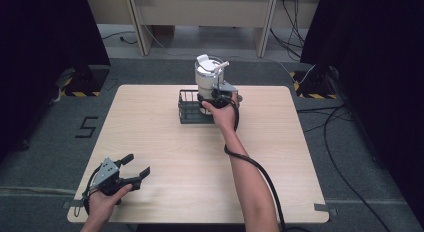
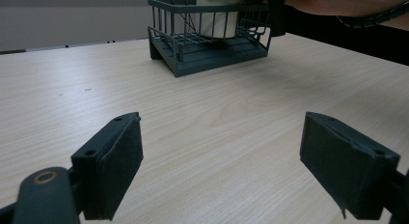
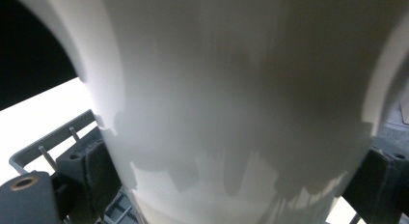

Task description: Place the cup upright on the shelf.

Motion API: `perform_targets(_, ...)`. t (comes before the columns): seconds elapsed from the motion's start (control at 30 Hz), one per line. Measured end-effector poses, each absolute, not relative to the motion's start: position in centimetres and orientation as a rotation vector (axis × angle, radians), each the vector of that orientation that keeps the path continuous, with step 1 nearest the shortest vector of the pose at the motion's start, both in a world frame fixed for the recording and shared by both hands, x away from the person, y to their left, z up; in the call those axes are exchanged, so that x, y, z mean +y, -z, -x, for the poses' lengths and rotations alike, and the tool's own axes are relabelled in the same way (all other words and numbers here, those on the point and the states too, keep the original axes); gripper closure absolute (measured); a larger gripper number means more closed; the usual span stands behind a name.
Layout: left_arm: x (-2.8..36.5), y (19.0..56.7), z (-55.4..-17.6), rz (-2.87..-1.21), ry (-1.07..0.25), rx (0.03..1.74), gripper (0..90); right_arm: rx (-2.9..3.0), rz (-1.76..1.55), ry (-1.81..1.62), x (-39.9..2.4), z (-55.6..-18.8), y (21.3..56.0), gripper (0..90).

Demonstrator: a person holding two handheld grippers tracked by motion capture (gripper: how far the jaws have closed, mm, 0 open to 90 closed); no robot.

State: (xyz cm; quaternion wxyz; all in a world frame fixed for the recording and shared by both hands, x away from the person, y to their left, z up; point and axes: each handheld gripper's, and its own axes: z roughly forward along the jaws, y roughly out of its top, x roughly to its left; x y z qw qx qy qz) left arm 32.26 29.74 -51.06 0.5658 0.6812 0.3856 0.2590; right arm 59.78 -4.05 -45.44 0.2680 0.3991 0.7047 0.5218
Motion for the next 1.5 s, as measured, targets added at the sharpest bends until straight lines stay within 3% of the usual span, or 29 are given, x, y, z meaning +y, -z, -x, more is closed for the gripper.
perform_targets(1.5,29.6,51.1,-32.3,-1.609,-0.61,0.905,14.6,1.879,-1.037,-1.391,-4.9,-57.5,45.2,10.4)
